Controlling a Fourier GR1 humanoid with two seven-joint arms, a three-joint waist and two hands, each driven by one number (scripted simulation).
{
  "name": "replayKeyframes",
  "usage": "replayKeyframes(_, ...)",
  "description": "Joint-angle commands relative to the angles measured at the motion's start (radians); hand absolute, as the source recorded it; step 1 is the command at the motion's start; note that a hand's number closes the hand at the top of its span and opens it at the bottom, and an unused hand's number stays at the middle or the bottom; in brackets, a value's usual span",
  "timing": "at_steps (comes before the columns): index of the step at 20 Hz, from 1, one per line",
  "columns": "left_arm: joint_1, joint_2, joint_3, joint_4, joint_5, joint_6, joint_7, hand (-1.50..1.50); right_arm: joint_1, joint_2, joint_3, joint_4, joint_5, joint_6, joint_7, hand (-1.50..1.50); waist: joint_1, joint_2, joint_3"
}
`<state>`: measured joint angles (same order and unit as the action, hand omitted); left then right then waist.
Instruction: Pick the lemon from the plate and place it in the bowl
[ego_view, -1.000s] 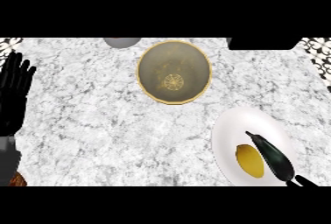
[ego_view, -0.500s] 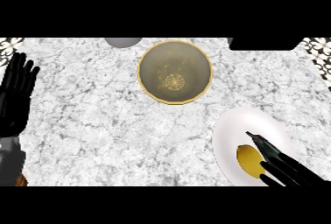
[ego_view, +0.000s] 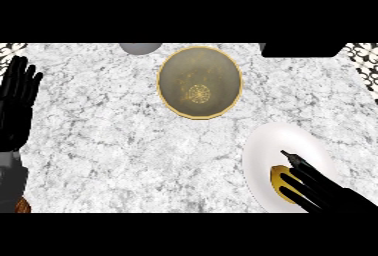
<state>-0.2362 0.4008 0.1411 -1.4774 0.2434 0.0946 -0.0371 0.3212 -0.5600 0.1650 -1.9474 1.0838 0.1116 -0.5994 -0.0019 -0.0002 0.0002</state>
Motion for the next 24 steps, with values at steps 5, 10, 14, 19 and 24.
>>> replayKeyframes(5,-0.006,-0.043,0.018,0.011,-0.043,-0.008,-0.023,0.00,-0.060,0.056,-0.007,0.077,0.090,0.010,-0.025,-1.50,-0.001,0.000,0.000)
replayKeyframes(10,0.041,-0.043,0.031,-0.062,-0.046,-0.020,0.024,0.00,-0.135,0.127,0.031,0.165,0.154,0.014,0.005,-1.50,0.004,0.000,0.000)
replayKeyframes(14,-0.008,-0.052,0.048,0.031,-0.062,-0.052,-0.022,0.00,-0.130,0.137,0.003,0.174,0.158,0.013,-0.019,-1.50,0.000,0.000,0.000)
replayKeyframes(19,0.005,-0.055,0.065,0.016,-0.048,-0.080,-0.022,0.00,-0.173,0.179,-0.009,0.281,0.187,-0.012,-0.004,-1.50,0.001,0.001,0.000)
replayKeyframes(24,0.035,-0.045,0.077,-0.065,-0.042,-0.077,0.045,0.00,-0.202,0.176,-0.038,0.380,0.217,-0.061,-0.021,-1.50,0.003,0.000,0.000)
